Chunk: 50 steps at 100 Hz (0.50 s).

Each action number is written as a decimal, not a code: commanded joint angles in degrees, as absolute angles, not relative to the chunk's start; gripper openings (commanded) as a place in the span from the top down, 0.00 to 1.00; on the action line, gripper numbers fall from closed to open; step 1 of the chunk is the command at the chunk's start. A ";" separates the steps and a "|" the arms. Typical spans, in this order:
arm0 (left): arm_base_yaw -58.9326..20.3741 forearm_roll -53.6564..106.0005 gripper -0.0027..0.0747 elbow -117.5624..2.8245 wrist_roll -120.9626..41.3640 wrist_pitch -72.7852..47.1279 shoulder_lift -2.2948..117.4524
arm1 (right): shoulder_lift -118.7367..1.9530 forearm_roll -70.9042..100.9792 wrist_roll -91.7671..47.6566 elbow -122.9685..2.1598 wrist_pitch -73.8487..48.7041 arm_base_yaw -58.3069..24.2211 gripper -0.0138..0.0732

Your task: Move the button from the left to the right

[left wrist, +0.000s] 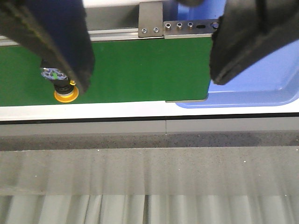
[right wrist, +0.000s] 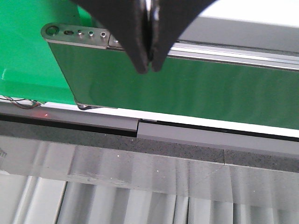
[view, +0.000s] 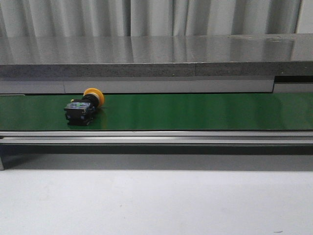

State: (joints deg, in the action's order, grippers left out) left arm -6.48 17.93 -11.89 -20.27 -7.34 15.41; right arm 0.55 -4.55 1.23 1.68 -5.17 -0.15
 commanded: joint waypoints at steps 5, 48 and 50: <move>-6.91 18.72 0.57 -13.07 -20.03 -2.63 15.69 | 1.49 -4.49 1.09 1.70 -0.41 0.29 0.92; -6.91 18.62 0.96 -13.07 -20.03 -2.64 15.69 | 1.49 -4.49 1.09 1.70 -0.41 0.29 0.92; -6.91 18.62 0.96 -13.07 -20.03 -2.64 15.69 | 1.49 -4.49 1.09 1.70 -0.41 0.29 0.92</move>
